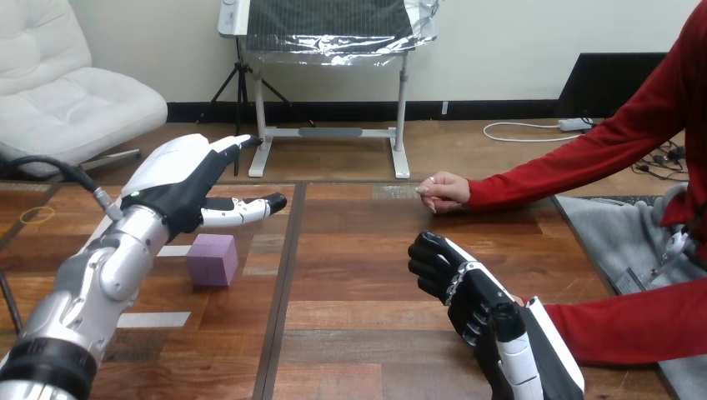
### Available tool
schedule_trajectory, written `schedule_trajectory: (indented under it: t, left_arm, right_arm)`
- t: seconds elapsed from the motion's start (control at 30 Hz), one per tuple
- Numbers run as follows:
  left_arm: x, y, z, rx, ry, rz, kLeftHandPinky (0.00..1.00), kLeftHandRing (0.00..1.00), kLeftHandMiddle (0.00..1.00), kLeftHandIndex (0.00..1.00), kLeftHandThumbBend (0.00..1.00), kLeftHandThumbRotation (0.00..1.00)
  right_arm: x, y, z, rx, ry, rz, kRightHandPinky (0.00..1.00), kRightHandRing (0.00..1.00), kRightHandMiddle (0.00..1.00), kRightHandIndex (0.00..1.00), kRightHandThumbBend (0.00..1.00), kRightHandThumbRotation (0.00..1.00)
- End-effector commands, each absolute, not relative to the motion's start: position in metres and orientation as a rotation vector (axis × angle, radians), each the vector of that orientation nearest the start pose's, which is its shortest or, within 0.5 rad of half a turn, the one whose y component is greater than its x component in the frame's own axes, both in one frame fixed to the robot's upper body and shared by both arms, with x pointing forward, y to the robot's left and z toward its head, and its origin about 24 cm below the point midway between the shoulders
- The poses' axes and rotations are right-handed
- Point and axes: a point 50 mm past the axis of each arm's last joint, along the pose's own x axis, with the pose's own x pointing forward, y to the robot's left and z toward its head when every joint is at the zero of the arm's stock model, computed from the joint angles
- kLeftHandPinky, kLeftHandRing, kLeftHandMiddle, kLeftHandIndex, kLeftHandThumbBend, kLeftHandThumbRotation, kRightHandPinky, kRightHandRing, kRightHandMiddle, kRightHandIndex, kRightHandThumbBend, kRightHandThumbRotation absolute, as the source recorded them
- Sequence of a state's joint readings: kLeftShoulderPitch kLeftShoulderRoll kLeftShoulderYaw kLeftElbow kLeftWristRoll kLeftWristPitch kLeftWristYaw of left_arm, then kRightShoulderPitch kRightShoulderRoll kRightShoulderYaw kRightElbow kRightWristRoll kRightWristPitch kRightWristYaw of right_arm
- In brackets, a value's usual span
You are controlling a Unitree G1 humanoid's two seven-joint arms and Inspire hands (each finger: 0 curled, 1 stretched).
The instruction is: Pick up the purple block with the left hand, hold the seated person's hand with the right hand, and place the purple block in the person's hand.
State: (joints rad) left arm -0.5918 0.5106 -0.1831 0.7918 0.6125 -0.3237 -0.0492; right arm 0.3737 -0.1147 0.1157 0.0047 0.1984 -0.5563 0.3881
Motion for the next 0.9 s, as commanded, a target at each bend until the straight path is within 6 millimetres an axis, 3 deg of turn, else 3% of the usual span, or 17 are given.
schedule_trajectory:
  t: [0.0, 0.3, 0.63, 0.87]
  left_arm:
    - [0.368, 0.223, 0.105, 1.245, -0.092, -0.213, 0.98, 0.94, 0.95, 0.92, 0.65, 0.65]
    - [0.372, 0.225, 0.102, 1.312, -0.041, -0.232, 0.98, 0.94, 0.93, 0.91, 0.65, 0.62]
    - [0.374, 0.227, 0.098, 1.365, -0.003, -0.259, 0.92, 0.87, 0.85, 0.81, 0.70, 0.54]
    - [0.375, 0.230, 0.094, 1.389, 0.041, -0.272, 0.90, 0.86, 0.83, 0.81, 0.73, 0.52]
  right_arm:
    - [0.176, -0.144, 0.036, 0.072, -0.291, 0.367, 0.93, 0.91, 0.90, 0.89, 0.78, 1.00]
    - [0.176, -0.143, 0.036, 0.078, -0.289, 0.367, 0.93, 0.91, 0.90, 0.89, 0.79, 1.00]
    - [0.175, -0.144, 0.037, 0.075, -0.294, 0.365, 0.93, 0.91, 0.89, 0.89, 0.79, 1.00]
    - [0.175, -0.146, 0.037, 0.073, -0.294, 0.355, 0.93, 0.91, 0.89, 0.88, 0.78, 1.00]
